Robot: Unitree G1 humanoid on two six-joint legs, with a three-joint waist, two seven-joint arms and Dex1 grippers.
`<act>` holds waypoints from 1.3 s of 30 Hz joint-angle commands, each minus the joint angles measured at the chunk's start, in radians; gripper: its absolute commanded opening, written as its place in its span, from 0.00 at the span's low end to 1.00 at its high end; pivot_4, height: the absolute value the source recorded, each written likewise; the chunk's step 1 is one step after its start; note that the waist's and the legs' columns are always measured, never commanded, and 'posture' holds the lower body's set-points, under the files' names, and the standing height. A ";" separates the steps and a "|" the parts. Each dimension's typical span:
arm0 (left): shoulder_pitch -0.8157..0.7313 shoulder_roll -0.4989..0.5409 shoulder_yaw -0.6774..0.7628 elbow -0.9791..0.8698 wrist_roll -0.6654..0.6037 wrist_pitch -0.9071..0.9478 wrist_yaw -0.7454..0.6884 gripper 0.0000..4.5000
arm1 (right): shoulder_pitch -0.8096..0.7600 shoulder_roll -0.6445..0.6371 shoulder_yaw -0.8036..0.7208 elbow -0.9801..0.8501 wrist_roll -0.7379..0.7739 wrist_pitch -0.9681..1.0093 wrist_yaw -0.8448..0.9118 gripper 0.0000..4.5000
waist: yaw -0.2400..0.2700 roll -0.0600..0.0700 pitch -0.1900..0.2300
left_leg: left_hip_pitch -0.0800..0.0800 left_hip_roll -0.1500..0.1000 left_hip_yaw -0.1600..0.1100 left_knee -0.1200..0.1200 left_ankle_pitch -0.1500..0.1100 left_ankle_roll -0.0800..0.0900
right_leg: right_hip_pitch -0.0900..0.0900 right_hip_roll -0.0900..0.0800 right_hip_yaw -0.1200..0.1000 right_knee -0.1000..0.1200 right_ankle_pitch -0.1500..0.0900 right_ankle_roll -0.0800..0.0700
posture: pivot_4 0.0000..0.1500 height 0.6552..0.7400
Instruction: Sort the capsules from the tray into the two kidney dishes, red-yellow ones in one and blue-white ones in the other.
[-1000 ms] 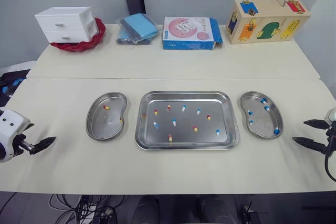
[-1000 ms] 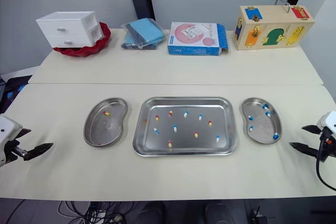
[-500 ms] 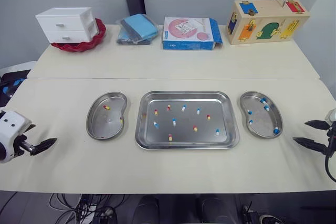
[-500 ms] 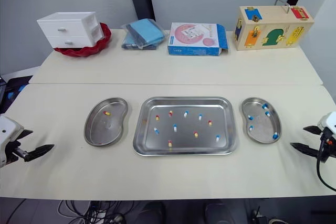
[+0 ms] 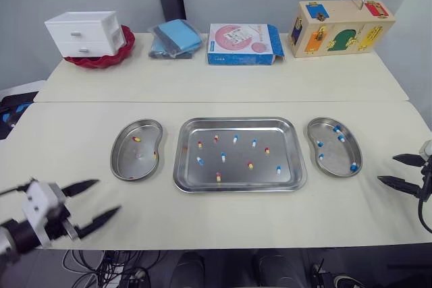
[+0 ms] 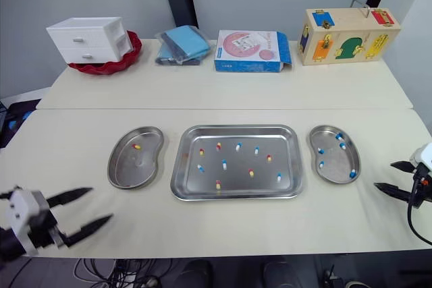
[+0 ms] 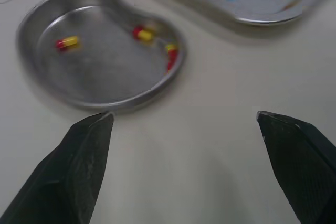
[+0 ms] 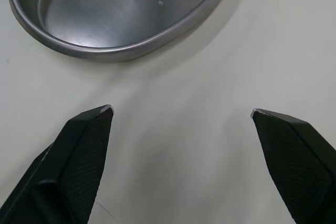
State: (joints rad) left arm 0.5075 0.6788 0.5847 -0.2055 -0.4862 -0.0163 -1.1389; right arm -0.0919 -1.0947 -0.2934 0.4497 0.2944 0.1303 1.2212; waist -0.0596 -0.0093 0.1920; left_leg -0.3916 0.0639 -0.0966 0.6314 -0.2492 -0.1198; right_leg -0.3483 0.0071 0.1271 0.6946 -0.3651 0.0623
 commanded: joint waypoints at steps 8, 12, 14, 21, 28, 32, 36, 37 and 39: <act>0.090 -0.364 -0.142 -0.130 -0.076 -0.306 0.036 1.00 | 0.016 -0.022 -0.034 -0.029 0.006 -0.001 0.009 0.99 | 0.004 -0.001 0.000 | 0.010 -0.001 -0.001 0.000 0.000 0.001 | 0.012 0.000 0.001 -0.005 0.000 0.002 | 1.00 1.00; 0.080 -0.432 -0.184 -0.144 -0.075 -0.367 0.064 1.00 | 0.014 -0.021 -0.032 -0.042 0.007 0.009 0.006 0.99 | 0.002 -0.001 0.000 | 0.010 -0.001 -0.001 0.001 -0.001 0.001 | 0.013 0.000 0.001 -0.006 0.001 0.003 | 1.00 1.00; 0.092 -0.440 -0.199 -0.161 -0.084 -0.370 0.080 1.00 | 0.013 -0.022 -0.032 -0.044 0.008 0.011 0.006 0.99 | 0.002 -0.001 0.000 | 0.010 -0.001 0.000 0.001 -0.001 0.001 | 0.013 0.000 0.001 -0.007 0.001 0.002 | 1.00 1.00; 0.140 -0.427 -0.234 -0.196 -0.100 -0.370 0.100 1.00 | 0.015 -0.047 -0.033 -0.050 0.007 0.016 0.033 0.99 | 0.002 -0.001 0.000 | 0.010 -0.001 0.000 0.001 -0.001 0.002 | 0.013 0.000 0.001 -0.007 0.001 0.003 | 1.00 1.00; 0.151 -0.406 -0.256 -0.213 -0.096 -0.369 0.126 1.00 | 0.084 -0.100 -0.151 -0.416 0.196 0.279 0.107 0.99 | -0.001 0.000 -0.001 | 0.010 0.000 0.000 0.000 -0.001 0.002 | 0.013 0.001 0.001 -0.007 0.001 0.003 | 1.00 1.00; 0.145 -0.398 -0.266 -0.207 -0.098 -0.369 0.138 1.00 | -0.006 -0.043 -0.078 -0.787 0.390 0.505 -0.045 0.99 | 0.001 -0.002 -0.001 | 0.010 0.000 -0.001 0.000 -0.001 0.002 | 0.013 0.001 0.001 -0.007 0.001 0.003 | 1.00 1.00; 0.132 -0.407 -0.277 -0.182 -0.098 -0.391 0.138 1.00 | -0.230 0.111 0.133 -0.979 0.496 0.689 -0.256 0.99 | 0.001 -0.003 -0.002 | 0.008 0.000 -0.002 0.000 -0.001 0.002 | 0.012 0.001 0.000 -0.010 0.002 0.003 | 1.00 1.00; 0.128 -0.410 -0.278 -0.176 -0.099 -0.392 0.143 1.00 | -0.279 0.156 0.192 -0.999 0.496 0.726 -0.299 0.99 | 0.000 -0.004 -0.003 | 0.008 0.000 -0.003 0.000 -0.001 0.002 | 0.012 0.001 0.000 -0.010 0.002 0.003 | 1.00 1.00; 0.117 -0.414 -0.279 -0.156 -0.100 -0.405 0.138 1.00 | -0.367 0.242 0.325 -1.020 0.445 0.773 -0.368 0.99 | 0.002 -0.006 -0.003 | 0.007 0.000 -0.003 0.000 -0.001 0.002 | 0.012 0.001 -0.001 -0.011 0.002 0.003 | 1.00 1.00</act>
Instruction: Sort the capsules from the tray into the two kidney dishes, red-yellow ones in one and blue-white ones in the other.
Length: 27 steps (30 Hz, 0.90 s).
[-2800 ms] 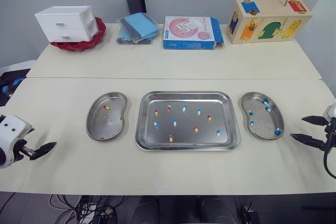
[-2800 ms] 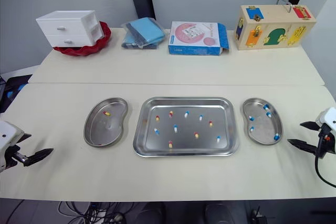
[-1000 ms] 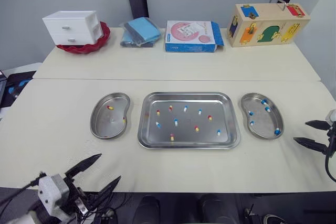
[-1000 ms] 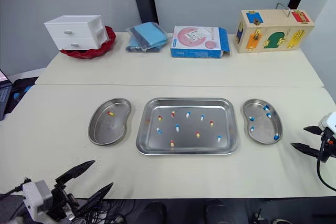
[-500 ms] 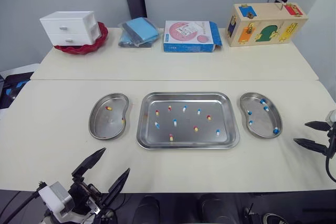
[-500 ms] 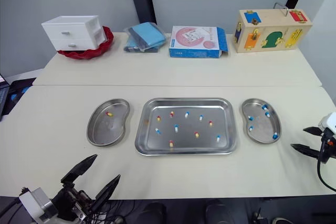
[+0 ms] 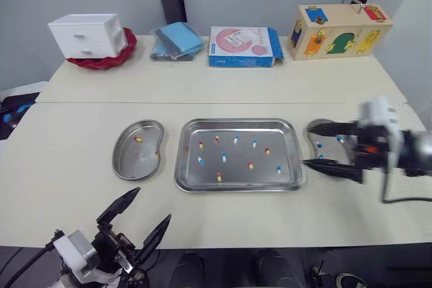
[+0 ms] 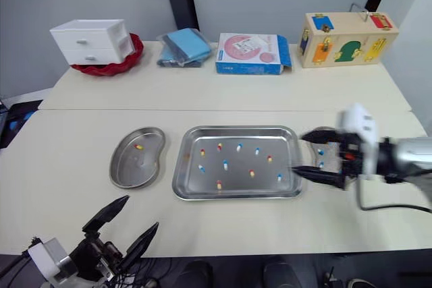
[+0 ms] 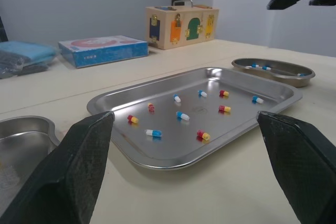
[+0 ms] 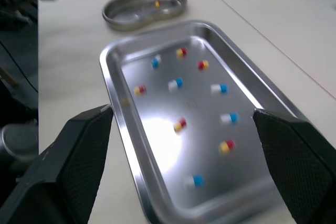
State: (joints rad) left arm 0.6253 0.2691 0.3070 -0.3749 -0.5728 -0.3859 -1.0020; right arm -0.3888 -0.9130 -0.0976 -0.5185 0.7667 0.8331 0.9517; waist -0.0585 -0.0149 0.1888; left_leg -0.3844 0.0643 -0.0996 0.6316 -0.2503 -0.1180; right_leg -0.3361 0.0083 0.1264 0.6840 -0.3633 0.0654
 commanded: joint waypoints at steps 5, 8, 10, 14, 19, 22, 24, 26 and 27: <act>-0.009 -0.011 -0.003 0.084 -0.020 -0.091 -0.028 1.00 | -0.247 0.315 0.365 0.035 -0.142 0.164 -0.281 0.99 | 0.010 -0.001 -0.001 | -0.009 0.000 -0.004 0.000 0.000 0.000 | -0.007 0.000 -0.004 0.000 0.001 -0.001 | 1.00 1.00; -0.008 -0.016 -0.005 0.124 -0.023 -0.125 -0.047 1.00 | -0.298 0.416 0.476 0.101 -0.227 0.170 -0.339 0.99 | 0.011 -0.002 -0.002 | -0.014 0.000 -0.006 0.000 0.000 0.000 | -0.013 0.000 -0.006 0.003 0.001 -0.002 | 1.00 1.00; -0.011 -0.016 -0.003 0.150 -0.025 -0.145 -0.057 1.00 | -0.323 0.453 0.539 0.154 -0.293 0.154 -0.363 0.99 | 0.010 -0.001 -0.002 | -0.015 0.000 -0.006 0.000 0.000 0.000 | -0.016 0.000 -0.006 0.004 0.001 -0.002 | 1.00 1.00; -0.015 -0.025 0.000 0.173 -0.033 -0.186 -0.059 1.00 | -0.381 0.529 0.629 0.278 -0.408 0.115 -0.392 0.99 | 0.009 -0.001 -0.002 | -0.015 0.000 -0.006 0.001 0.001 -0.001 | -0.016 0.000 -0.006 0.006 0.001 -0.003 | 1.00 1.00; 0.006 -0.024 -0.003 0.170 -0.047 -0.196 -0.063 1.00 | -0.426 0.615 0.680 0.384 -0.493 0.074 -0.394 0.99 | 0.000 -0.002 -0.002 | -0.014 0.000 -0.006 0.001 0.001 -0.001 | -0.017 0.000 -0.006 0.010 0.001 -0.003 | 1.00 1.00; 0.013 -0.018 -0.005 0.152 -0.046 -0.191 -0.051 1.00 | -0.430 0.649 0.694 0.420 -0.531 0.052 -0.385 0.99 | -0.002 -0.002 -0.002 | -0.014 0.000 -0.006 0.001 0.001 -0.001 | -0.018 0.000 -0.006 0.011 0.000 -0.004 | 1.00 1.00; 0.014 -0.012 -0.005 0.135 -0.045 -0.181 -0.038 1.00 | -0.433 0.672 0.707 0.440 -0.552 0.040 -0.378 0.99 | -0.002 -0.002 -0.002 | -0.014 0.000 -0.006 0.001 0.001 -0.001 | -0.018 0.000 -0.006 0.012 0.000 -0.004 | 1.00 1.00; 0.012 -0.005 -0.005 0.122 -0.044 -0.172 -0.025 1.00 | -0.435 0.695 0.712 0.460 -0.570 0.031 -0.374 0.99 | -0.001 -0.002 -0.002 | -0.014 0.000 -0.006 0.001 0.001 -0.001 | -0.018 0.000 -0.006 0.012 0.000 -0.004 | 1.00 1.00; 0.010 -0.003 -0.004 0.117 -0.042 -0.167 -0.017 1.00 | -0.435 0.706 0.715 0.473 -0.581 0.025 -0.374 0.99 | -0.001 -0.002 -0.002 | -0.014 0.000 -0.006 0.001 0.001 -0.001 | -0.018 0.000 -0.006 0.012 0.000 -0.004 | 1.00 1.00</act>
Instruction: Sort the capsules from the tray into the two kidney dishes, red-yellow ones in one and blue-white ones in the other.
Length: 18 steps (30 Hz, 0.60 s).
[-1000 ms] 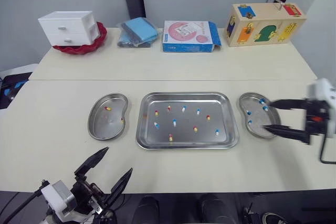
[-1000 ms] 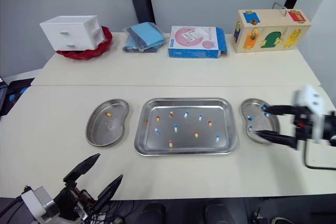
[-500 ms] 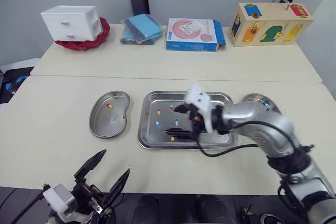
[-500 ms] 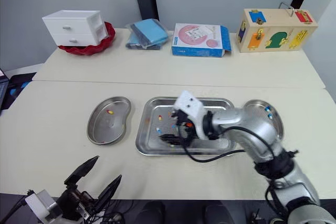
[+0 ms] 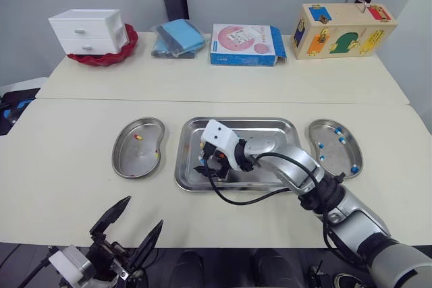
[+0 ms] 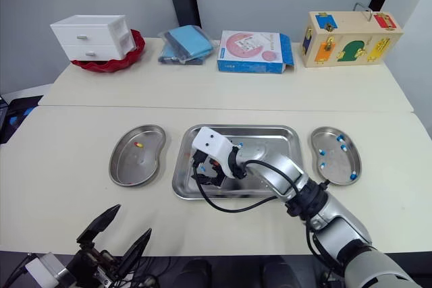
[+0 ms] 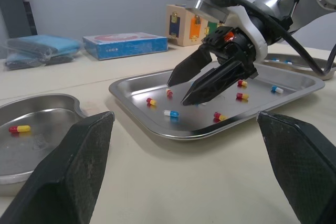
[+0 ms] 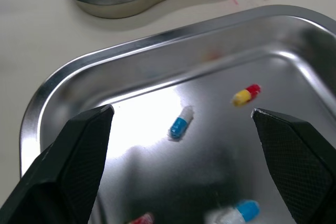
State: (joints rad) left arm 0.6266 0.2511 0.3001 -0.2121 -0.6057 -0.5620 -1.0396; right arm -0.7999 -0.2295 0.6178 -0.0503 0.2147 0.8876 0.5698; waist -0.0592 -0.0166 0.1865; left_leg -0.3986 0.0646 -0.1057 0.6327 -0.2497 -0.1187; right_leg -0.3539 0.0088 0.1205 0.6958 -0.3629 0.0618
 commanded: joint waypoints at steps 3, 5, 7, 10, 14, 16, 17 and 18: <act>0.006 0.024 0.000 -0.066 -0.005 0.028 0.042 1.00 | -0.021 0.048 0.029 0.054 -0.075 -0.054 0.007 0.99 | -0.001 0.000 0.000 | 0.000 0.000 0.000 0.000 0.000 0.000 | 0.000 0.000 0.000 0.000 0.000 0.000 | 1.00 1.00; 0.001 0.032 -0.003 -0.080 0.001 0.043 0.059 1.00 | -0.017 0.065 0.034 0.079 -0.096 -0.060 0.008 0.99 | -0.002 0.000 0.000 | 0.000 0.000 0.000 0.000 0.000 0.000 | 0.000 0.000 0.000 0.000 0.000 0.000 | 1.00 1.00; -0.005 0.038 -0.006 -0.094 0.006 0.056 0.076 1.00 | -0.014 0.073 0.039 0.094 -0.112 -0.060 0.015 0.99 | -0.001 0.000 0.000 | 0.000 0.000 0.000 0.000 0.000 0.000 | 0.000 0.000 0.000 0.001 0.000 0.000 | 1.00 1.00; -0.007 0.043 -0.013 -0.118 0.017 0.074 0.099 1.00 | -0.005 0.079 0.044 0.103 -0.132 -0.065 0.025 0.90 | -0.001 0.000 0.000 | 0.000 0.000 0.000 0.000 0.000 0.000 | 0.000 0.000 0.000 0.000 0.000 0.000 | 1.00 1.00; -0.003 0.049 -0.022 -0.143 0.029 0.091 0.123 1.00 | -0.001 0.083 0.047 0.107 -0.160 -0.068 0.032 0.64 | -0.002 0.000 0.000 | 0.000 0.000 0.000 0.000 0.000 0.000 | 0.000 0.000 0.000 0.000 0.000 0.000 | 1.00 1.00; -0.004 0.050 -0.025 -0.154 0.035 0.097 0.136 1.00 | 0.002 0.086 0.040 0.105 -0.166 -0.065 0.037 0.50 | -0.002 0.000 0.000 | 0.000 0.000 0.000 0.000 0.000 0.000 | 0.000 0.000 0.000 0.000 0.000 0.000 | 1.00 1.00; -0.004 0.051 -0.027 -0.158 0.038 0.101 0.141 1.00 | 0.004 0.086 0.038 0.103 -0.169 -0.065 0.040 0.44 | -0.002 0.000 0.000 | 0.000 0.000 0.000 0.000 0.000 0.000 | 0.000 0.000 0.000 0.000 0.000 0.000 | 1.00 1.00; -0.004 0.051 -0.028 -0.161 0.040 0.104 0.145 1.00 | 0.004 0.087 0.037 0.102 -0.172 -0.064 0.042 0.39 | -0.002 0.000 0.000 | 0.000 0.000 0.000 0.000 0.000 0.000 | 0.000 0.000 0.000 0.000 0.000 0.000 | 1.00 1.00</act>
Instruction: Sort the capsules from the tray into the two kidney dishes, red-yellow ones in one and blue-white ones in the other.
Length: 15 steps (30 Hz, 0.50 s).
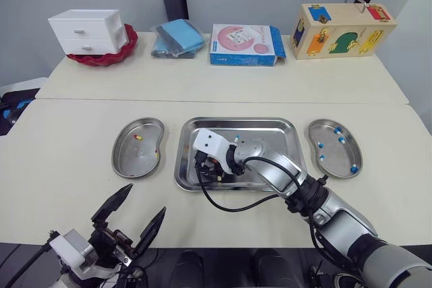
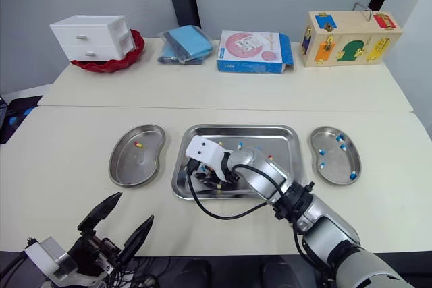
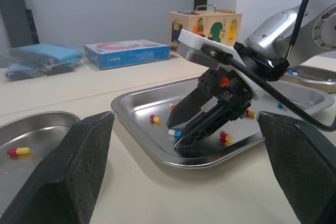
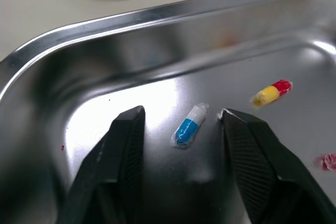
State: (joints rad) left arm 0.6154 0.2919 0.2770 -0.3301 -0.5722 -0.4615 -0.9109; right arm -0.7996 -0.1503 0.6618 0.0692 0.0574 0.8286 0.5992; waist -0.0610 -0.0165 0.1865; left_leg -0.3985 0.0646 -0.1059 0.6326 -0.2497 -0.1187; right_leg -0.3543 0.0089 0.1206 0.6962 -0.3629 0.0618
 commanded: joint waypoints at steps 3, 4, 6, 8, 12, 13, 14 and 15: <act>0.005 0.011 -0.008 -0.051 0.013 0.009 0.026 1.00 | 0.006 0.010 -0.009 -0.018 -0.021 -0.007 0.018 0.21 | 0.000 0.000 0.000 | 0.000 0.000 0.000 0.000 0.000 0.000 | 0.000 0.000 0.000 0.000 0.000 0.000 | 1.00 1.00; 0.005 0.011 -0.009 -0.052 0.014 0.010 0.028 1.00 | 0.006 0.011 -0.011 -0.018 -0.023 -0.008 0.019 0.16 | 0.000 0.000 0.000 | 0.000 0.000 0.000 0.000 0.000 0.000 | 0.000 0.000 0.000 0.000 0.000 0.000 | 1.00 1.00; 0.006 0.011 -0.010 -0.053 0.019 0.010 0.030 1.00 | 0.006 0.012 -0.015 -0.019 -0.027 -0.008 0.021 0.05 | -0.001 0.000 0.000 | 0.000 0.000 0.000 0.000 0.000 0.000 | 0.000 0.000 0.000 0.000 0.000 0.000 | 1.00 1.00; 0.008 0.012 -0.011 -0.053 0.022 0.008 0.032 1.00 | 0.008 0.012 -0.020 -0.024 -0.029 -0.007 0.025 0.01 | -0.001 0.000 0.000 | 0.000 0.000 0.000 0.000 0.000 0.000 | 0.000 0.000 0.000 0.000 0.000 0.000 | 1.00 1.00; 0.003 0.016 -0.011 -0.052 0.024 0.008 0.028 1.00 | 0.012 0.022 -0.060 -0.048 -0.004 -0.005 0.040 0.01 | -0.001 0.000 0.000 | 0.000 0.000 0.000 0.000 0.000 0.000 | 0.000 0.000 0.000 0.000 0.000 0.000 | 1.00 1.00; -0.001 0.020 -0.011 -0.048 0.024 0.005 0.022 1.00 | 0.013 0.021 -0.080 -0.061 0.008 -0.005 0.048 0.01 | -0.001 0.000 0.000 | 0.000 0.000 0.000 0.000 0.000 0.000 | 0.000 0.000 0.000 0.000 0.000 0.000 | 1.00 1.00; -0.010 0.029 -0.008 -0.041 0.021 0.002 0.013 1.00 | 0.020 0.019 -0.116 -0.088 0.036 -0.005 0.062 0.01 | 0.000 0.000 0.000 | 0.000 0.000 0.000 0.000 0.000 0.000 | 0.000 0.000 0.000 0.000 0.000 0.000 | 1.00 1.00; -0.018 0.037 -0.006 -0.035 0.018 -0.002 0.003 1.00 | 0.026 0.013 -0.148 -0.115 0.062 0.008 0.076 0.01 | 0.001 0.000 0.000 | 0.000 0.000 0.000 0.000 0.000 0.000 | 0.000 0.000 0.000 0.000 0.000 0.000 | 1.00 1.00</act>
State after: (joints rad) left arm 0.6046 0.3137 0.2700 -0.3489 -0.5473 -0.4460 -0.8911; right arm -0.7683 -0.1398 0.5844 0.0369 0.0729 0.8339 0.6488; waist -0.0599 -0.0162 0.1867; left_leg -0.3990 0.0646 -0.1062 0.6324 -0.2497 -0.1187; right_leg -0.3544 0.0089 0.1204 0.6961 -0.3631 0.0617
